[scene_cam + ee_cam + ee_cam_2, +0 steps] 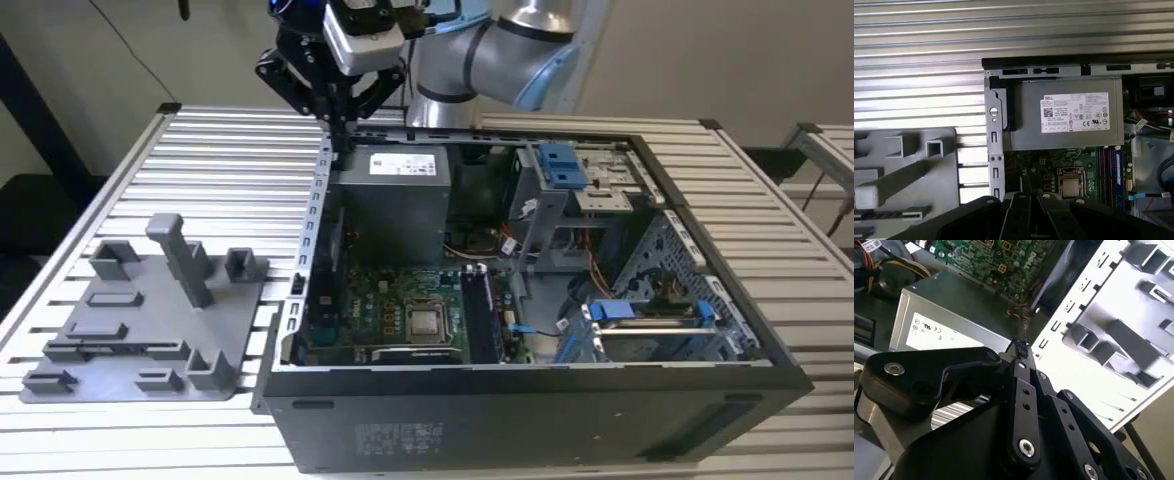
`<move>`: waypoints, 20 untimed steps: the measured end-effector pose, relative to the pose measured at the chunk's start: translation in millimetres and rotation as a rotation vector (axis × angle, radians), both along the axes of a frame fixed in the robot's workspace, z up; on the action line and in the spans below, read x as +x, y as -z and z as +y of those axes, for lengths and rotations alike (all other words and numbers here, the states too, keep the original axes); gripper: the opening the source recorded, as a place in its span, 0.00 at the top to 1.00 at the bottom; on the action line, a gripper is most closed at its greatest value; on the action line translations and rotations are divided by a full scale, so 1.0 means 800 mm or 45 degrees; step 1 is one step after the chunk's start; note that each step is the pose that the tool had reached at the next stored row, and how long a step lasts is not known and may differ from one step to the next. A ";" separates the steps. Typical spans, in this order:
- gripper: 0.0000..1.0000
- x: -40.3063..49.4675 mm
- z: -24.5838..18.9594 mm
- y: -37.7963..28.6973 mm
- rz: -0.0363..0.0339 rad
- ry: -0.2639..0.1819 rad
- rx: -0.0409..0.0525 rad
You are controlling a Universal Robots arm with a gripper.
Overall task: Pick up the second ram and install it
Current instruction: 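Reach for the second ram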
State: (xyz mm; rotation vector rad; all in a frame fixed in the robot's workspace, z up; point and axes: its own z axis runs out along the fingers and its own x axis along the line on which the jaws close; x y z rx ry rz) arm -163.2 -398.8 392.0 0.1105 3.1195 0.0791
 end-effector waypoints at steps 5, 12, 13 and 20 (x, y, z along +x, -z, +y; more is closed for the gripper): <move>0.89 -0.020 0.0000 0.0008 -0.0001 0.000 0.000; 0.89 -0.054 0.0000 0.0011 -0.0001 0.000 0.000; 0.89 -0.057 0.0000 0.0011 -0.0002 0.000 0.000; 0.89 -0.092 0.0000 0.0013 0.0028 0.000 0.000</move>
